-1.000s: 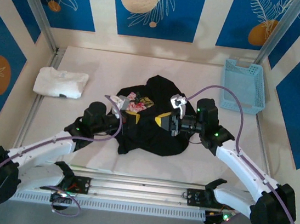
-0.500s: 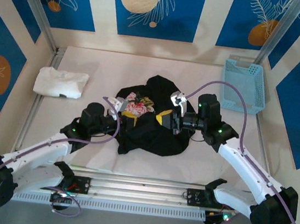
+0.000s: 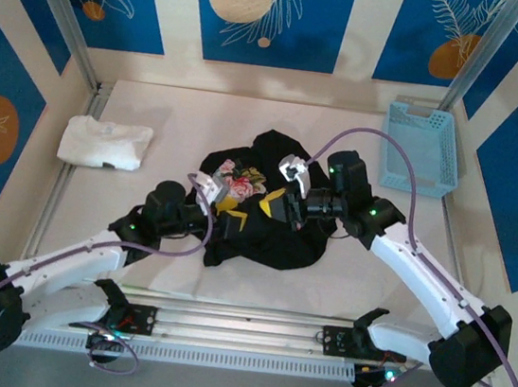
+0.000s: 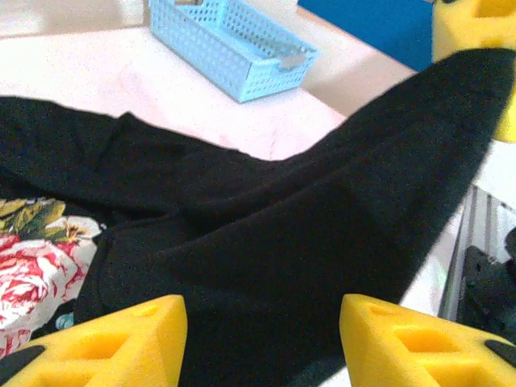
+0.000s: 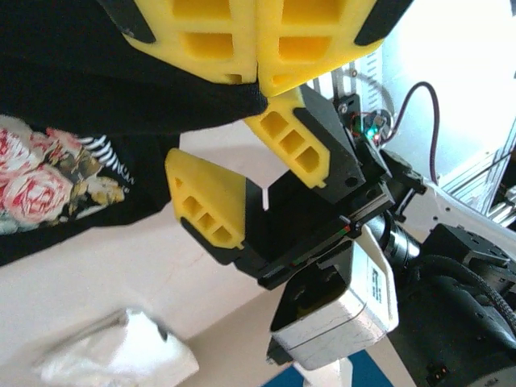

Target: Fold the inside-out t-shirt

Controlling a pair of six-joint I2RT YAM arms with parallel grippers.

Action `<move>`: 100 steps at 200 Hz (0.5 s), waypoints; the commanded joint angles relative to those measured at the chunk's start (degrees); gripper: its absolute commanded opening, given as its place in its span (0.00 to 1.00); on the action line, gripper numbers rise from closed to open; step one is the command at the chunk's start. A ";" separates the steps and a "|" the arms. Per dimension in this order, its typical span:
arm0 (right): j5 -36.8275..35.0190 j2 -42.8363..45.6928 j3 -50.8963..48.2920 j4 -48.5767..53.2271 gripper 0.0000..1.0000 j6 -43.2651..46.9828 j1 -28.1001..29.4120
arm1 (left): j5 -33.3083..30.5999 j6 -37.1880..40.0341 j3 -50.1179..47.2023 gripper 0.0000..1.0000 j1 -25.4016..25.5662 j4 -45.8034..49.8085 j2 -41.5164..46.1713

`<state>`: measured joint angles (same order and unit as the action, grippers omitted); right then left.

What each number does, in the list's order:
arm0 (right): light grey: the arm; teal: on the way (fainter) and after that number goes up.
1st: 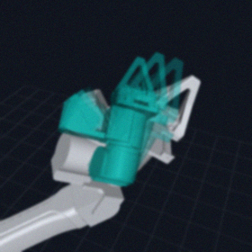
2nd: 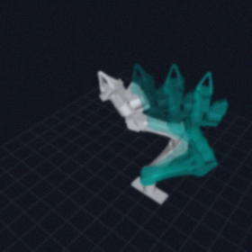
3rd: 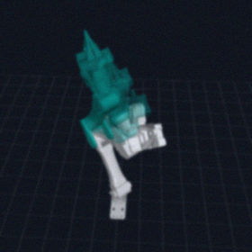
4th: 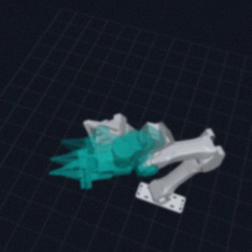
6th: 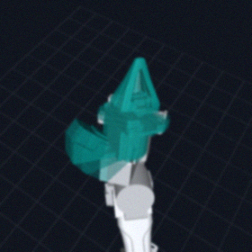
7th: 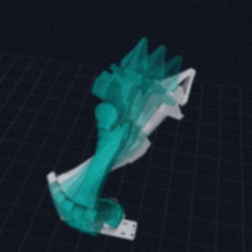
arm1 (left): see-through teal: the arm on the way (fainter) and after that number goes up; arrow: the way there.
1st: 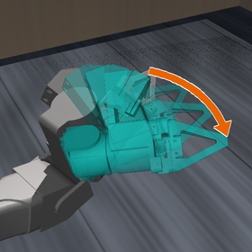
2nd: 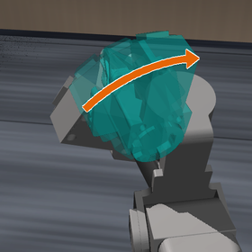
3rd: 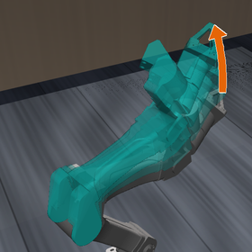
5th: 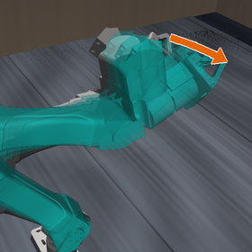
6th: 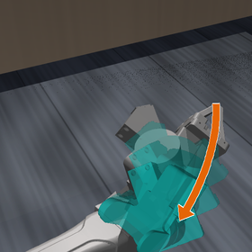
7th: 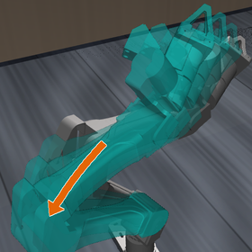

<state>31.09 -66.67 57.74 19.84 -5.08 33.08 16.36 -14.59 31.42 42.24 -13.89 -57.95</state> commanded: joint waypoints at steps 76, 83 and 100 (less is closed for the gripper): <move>-2.79 3.82 -12.79 6.51 0.00 -8.01 0.19 | 1.19 1.83 -9.75 0.53 2.81 -9.41 0.93; -2.53 4.62 -13.01 6.29 0.00 -8.18 0.23 | 1.11 2.26 -10.23 0.53 3.60 -10.81 0.64; -1.06 6.22 -12.91 5.20 0.00 -7.91 0.16 | 0.56 3.66 -10.36 0.54 5.23 -12.46 0.43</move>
<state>28.29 -63.59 44.84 25.58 -12.03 33.36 15.59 -13.74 21.67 45.19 -19.88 -57.23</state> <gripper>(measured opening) 0.041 0.534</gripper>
